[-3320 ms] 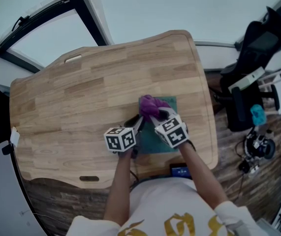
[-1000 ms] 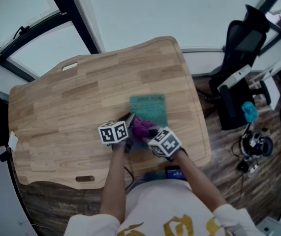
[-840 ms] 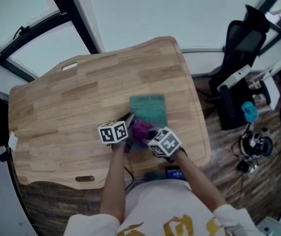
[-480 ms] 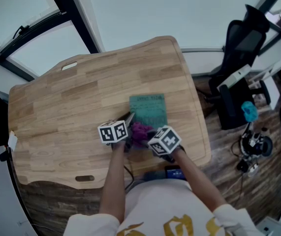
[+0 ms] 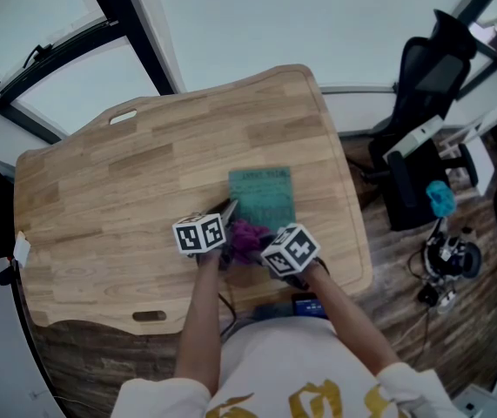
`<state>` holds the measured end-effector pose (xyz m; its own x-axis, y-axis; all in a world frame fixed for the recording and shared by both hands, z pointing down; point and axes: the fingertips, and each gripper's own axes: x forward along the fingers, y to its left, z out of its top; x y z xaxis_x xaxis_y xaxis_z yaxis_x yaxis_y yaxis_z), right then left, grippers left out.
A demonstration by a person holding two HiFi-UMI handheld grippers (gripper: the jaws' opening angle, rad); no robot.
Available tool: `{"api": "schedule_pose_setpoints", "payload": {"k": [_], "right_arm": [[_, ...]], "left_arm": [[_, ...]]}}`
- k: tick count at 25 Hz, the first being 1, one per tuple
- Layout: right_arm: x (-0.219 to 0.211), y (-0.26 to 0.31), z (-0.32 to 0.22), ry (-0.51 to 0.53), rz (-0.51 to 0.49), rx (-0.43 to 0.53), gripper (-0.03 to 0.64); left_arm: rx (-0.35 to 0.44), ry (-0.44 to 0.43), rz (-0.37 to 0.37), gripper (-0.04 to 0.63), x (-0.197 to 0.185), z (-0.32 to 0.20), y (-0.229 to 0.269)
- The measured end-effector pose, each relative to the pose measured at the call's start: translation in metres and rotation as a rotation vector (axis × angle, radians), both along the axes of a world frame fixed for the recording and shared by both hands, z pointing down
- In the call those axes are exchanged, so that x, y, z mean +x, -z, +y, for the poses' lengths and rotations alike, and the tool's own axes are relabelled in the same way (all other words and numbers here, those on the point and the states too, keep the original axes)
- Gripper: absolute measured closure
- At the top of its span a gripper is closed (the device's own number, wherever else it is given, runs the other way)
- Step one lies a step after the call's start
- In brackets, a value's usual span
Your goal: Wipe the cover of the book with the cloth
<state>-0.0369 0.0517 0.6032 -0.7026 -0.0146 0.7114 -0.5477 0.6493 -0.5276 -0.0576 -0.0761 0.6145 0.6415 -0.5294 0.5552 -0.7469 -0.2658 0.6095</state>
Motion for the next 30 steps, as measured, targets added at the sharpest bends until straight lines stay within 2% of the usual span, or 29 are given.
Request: {"api": "schedule_pose_setpoints", "payload": {"k": [13, 30], "right_arm": [[0.009, 0.001, 0.002, 0.023, 0.023, 0.057, 0.552], [0.044, -0.002, 0.002, -0.063, 0.016, 0.033, 0.554]], "left_arm": [[-0.001, -0.002, 0.006, 0.508, 0.001, 0.0, 0.001], [-0.001, -0.005, 0.008, 0.508, 0.0, -0.001, 0.001]]}}
